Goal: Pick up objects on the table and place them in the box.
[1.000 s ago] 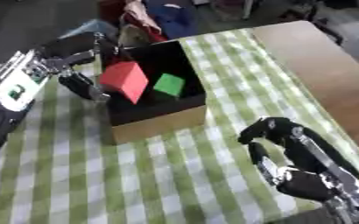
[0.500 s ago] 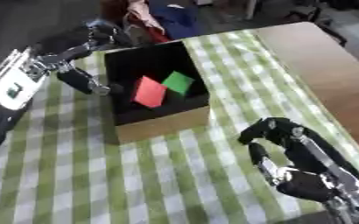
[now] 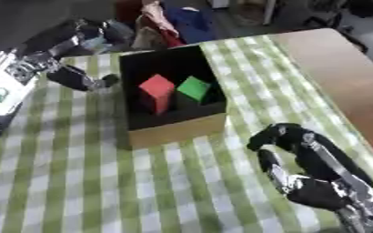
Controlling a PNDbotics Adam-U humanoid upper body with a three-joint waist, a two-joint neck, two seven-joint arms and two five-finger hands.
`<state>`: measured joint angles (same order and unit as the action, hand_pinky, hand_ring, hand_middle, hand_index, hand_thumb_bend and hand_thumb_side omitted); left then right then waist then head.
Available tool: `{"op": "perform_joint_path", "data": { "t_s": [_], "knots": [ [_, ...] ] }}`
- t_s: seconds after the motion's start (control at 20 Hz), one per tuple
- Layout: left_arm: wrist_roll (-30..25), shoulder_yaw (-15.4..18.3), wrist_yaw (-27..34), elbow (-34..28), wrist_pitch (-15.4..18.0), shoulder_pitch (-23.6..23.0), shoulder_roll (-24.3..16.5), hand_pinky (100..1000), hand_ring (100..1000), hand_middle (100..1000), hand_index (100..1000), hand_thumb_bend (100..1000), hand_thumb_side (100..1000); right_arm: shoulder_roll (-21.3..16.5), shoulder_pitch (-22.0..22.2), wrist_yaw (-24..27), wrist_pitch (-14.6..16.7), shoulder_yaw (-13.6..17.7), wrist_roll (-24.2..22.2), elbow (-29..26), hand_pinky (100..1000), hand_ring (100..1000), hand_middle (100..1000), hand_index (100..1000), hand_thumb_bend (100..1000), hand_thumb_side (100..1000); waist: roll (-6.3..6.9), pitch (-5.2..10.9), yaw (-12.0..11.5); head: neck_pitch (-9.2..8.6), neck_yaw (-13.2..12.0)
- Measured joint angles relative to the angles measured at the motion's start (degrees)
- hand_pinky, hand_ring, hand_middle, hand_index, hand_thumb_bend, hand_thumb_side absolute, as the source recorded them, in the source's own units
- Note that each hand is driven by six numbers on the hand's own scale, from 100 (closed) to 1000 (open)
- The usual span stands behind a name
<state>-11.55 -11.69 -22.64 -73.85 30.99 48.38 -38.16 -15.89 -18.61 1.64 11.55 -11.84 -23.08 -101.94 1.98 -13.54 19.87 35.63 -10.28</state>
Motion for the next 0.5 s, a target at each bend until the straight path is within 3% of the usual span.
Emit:
{"op": "perform_joint_path", "data": {
  "t_s": [0.25, 0.35, 0.5],
  "knots": [
    [-1.6, 1.8, 10.8, -8.0, -3.8, -5.4, -2.8, 738, 652, 650, 788, 219, 248, -0.1, 1.0, -0.2, 0.1, 1.5, 1.6, 0.2, 763, 678, 551, 697, 100, 378, -0.59, 0.52, -3.7, 0.06, 0.5],
    [-2.0, 3.1, 14.8, -11.4, -5.4, -8.0, -3.9, 729, 631, 626, 776, 121, 306, -0.1, 1.0, -0.6, 0.3, 2.1, 2.3, 0.2, 763, 677, 550, 697, 100, 372, -0.81, 0.66, -4.9, 0.08, 0.7],
    [-2.0, 5.4, 20.7, -16.2, -8.6, -12.4, -5.1, 725, 619, 612, 766, 100, 385, -0.3, 1.1, -1.1, 0.4, 3.2, 3.6, 0.2, 762, 677, 550, 696, 100, 371, -1.07, 1.08, -6.6, 0.13, 1.2]
  ]
}}
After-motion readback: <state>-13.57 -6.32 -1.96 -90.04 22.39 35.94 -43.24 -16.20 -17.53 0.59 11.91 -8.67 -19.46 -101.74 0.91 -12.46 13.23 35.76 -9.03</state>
